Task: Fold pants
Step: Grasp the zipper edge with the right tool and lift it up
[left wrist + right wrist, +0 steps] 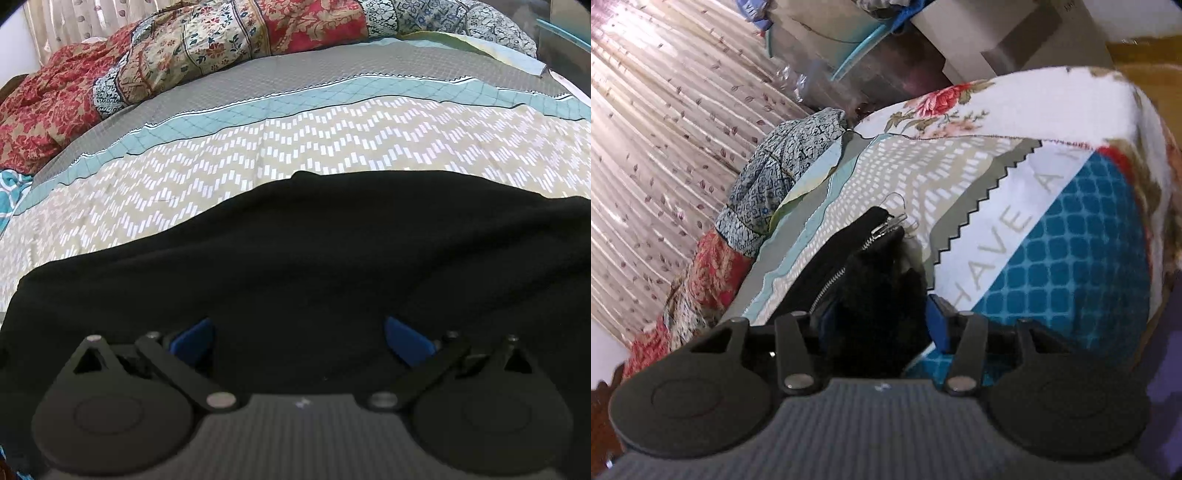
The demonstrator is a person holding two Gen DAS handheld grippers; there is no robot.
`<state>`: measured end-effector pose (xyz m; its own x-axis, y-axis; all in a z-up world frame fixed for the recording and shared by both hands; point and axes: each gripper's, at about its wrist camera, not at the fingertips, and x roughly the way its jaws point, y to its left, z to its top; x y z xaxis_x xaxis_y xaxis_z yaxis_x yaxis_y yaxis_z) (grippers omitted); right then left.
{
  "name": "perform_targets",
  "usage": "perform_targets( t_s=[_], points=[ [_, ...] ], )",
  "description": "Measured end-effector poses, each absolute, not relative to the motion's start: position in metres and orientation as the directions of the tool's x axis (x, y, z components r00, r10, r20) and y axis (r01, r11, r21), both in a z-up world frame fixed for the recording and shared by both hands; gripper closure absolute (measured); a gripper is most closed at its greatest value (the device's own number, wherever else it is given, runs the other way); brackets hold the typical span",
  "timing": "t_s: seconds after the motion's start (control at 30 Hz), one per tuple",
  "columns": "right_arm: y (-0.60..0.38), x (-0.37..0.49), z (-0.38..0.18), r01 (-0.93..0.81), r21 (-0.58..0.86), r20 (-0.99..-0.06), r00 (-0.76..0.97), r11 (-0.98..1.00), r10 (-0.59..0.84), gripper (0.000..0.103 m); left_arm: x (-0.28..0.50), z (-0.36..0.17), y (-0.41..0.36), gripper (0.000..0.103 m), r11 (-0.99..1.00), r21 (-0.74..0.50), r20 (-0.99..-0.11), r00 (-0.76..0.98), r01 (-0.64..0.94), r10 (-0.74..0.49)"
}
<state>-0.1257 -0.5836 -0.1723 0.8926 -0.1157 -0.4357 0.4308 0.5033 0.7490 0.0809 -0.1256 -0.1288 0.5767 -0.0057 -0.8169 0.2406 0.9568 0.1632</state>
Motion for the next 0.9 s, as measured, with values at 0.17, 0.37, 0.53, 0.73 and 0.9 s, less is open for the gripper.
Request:
perform_targets(
  t_s=[0.17,0.37,0.53,0.73,0.9],
  points=[
    [-0.576,-0.139,-0.181,0.464,0.786,-0.422,0.885,0.409,-0.196,0.049,0.08,-0.13,-0.121,0.0,0.963,0.139,-0.821,0.571,0.231,-0.018],
    [-0.555,-0.152,-0.183,0.483,0.816,-0.405,0.869,0.318,-0.283,0.049,0.081,-0.13,-0.121,0.0,0.963,0.132,-0.823,0.568,0.235,-0.026],
    [-0.551,-0.145,-0.184,0.477,0.83,-0.402,0.871,0.289,-0.282,0.048,0.081,-0.131,-0.121,0.0,0.963,0.13,-0.821,0.57,0.235,-0.028],
    [-0.547,-0.124,-0.17,0.551,0.727,-0.464,0.834,0.41,-0.297,0.079,0.082,-0.132,-0.119,0.0,0.964,0.122,-0.824,0.566,0.235,-0.034],
    [-0.534,-0.143,-0.147,0.583,0.65,-0.363,0.802,0.489,-0.475,0.087,0.082,-0.131,-0.121,0.0,0.962,0.128,-0.824,0.566,0.242,-0.033]
  ],
)
